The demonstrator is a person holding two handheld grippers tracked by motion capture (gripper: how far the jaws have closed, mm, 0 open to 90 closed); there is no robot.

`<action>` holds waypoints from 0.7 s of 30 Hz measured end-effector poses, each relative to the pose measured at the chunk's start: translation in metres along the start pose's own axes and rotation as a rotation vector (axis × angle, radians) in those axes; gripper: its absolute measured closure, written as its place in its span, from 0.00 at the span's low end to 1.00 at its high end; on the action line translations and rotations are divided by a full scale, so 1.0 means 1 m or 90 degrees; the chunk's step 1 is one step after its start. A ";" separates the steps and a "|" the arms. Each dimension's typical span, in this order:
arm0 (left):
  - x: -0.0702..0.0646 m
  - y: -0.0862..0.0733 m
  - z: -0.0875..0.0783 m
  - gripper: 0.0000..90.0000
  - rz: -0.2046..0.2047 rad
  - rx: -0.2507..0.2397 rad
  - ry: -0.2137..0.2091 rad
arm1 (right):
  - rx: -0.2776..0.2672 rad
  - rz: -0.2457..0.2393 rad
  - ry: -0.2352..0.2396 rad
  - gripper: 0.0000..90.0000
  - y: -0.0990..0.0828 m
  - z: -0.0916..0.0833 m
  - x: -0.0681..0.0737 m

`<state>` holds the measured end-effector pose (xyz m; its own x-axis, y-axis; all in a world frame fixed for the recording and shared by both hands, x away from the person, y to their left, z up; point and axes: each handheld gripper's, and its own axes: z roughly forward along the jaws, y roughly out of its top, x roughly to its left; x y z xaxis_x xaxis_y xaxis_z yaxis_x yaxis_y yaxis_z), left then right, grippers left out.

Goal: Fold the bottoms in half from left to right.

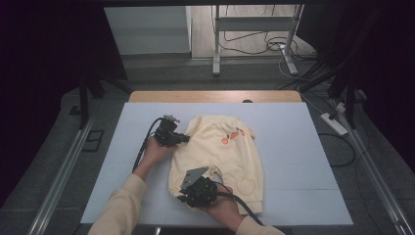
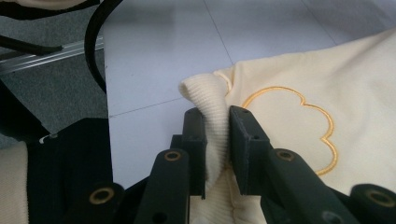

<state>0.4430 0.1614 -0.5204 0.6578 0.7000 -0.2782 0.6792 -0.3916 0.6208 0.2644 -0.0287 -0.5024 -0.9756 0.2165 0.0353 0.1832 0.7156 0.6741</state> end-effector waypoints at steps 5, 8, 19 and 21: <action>-0.002 0.002 -0.009 0.90 0.000 -0.018 -0.011 | -0.007 -0.004 -0.008 0.84 0.001 -0.001 0.002; -0.002 0.003 -0.013 0.90 -0.001 -0.028 -0.019 | -0.010 -0.003 -0.009 0.85 0.001 -0.002 0.002; -0.007 0.005 -0.023 0.90 0.003 -0.046 -0.026 | -0.026 -0.002 -0.009 0.85 0.005 -0.010 0.001; -0.007 0.006 -0.026 0.90 0.002 -0.051 -0.028 | -0.031 -0.004 -0.007 0.85 0.005 -0.012 0.001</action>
<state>0.4337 0.1694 -0.4956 0.6742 0.6718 -0.3068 0.6505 -0.3433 0.6775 0.2628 -0.0324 -0.4899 -0.9752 0.2201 0.0234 0.1714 0.6841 0.7089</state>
